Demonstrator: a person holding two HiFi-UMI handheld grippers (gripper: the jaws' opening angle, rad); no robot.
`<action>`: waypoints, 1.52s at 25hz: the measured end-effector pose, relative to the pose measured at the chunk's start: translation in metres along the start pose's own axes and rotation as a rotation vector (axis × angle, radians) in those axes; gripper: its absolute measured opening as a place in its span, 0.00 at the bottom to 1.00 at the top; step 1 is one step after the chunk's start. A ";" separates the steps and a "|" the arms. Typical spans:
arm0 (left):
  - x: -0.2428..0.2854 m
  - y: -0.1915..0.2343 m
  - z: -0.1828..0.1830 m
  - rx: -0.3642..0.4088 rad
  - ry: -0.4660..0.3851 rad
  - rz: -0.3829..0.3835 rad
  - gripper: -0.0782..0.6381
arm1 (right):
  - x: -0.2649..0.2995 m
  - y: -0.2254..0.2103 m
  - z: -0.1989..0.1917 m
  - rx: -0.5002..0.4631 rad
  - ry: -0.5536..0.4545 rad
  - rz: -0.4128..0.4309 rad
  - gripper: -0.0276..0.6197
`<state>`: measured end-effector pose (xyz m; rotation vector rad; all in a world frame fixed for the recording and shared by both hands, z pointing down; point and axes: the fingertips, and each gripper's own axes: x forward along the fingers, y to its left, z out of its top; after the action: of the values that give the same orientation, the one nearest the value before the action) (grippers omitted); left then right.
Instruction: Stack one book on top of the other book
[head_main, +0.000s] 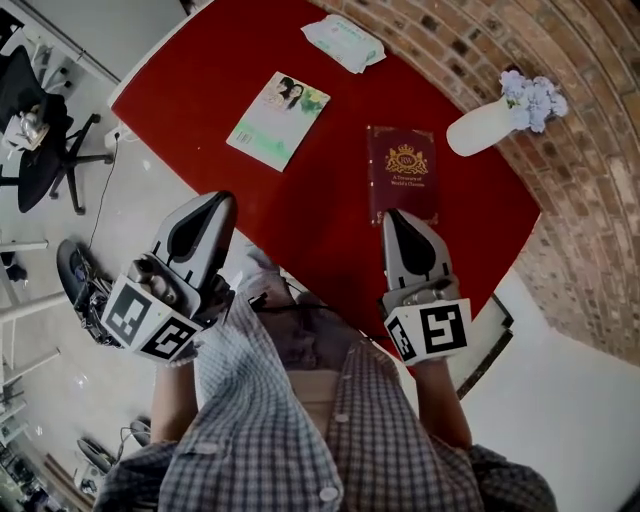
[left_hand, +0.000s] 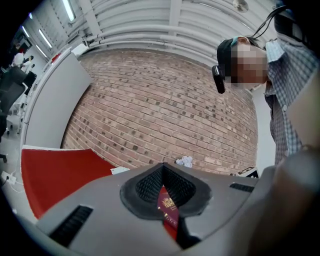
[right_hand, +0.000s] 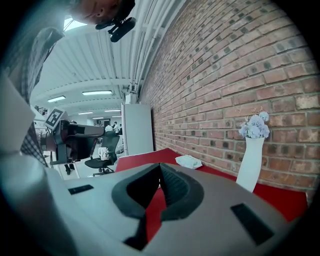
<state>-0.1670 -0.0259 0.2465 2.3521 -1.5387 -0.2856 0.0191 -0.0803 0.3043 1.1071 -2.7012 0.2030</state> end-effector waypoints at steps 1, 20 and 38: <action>0.004 0.006 0.002 -0.001 0.002 -0.013 0.12 | 0.004 0.001 0.001 0.002 0.001 -0.011 0.05; 0.108 0.137 -0.016 -0.022 0.261 -0.234 0.12 | 0.130 0.005 -0.004 0.083 0.098 -0.197 0.05; 0.137 0.243 -0.111 -0.047 0.635 -0.188 0.12 | 0.210 -0.003 -0.070 0.182 0.249 -0.307 0.05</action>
<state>-0.2820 -0.2249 0.4392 2.2387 -0.9983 0.3538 -0.1144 -0.2093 0.4240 1.4245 -2.2965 0.5059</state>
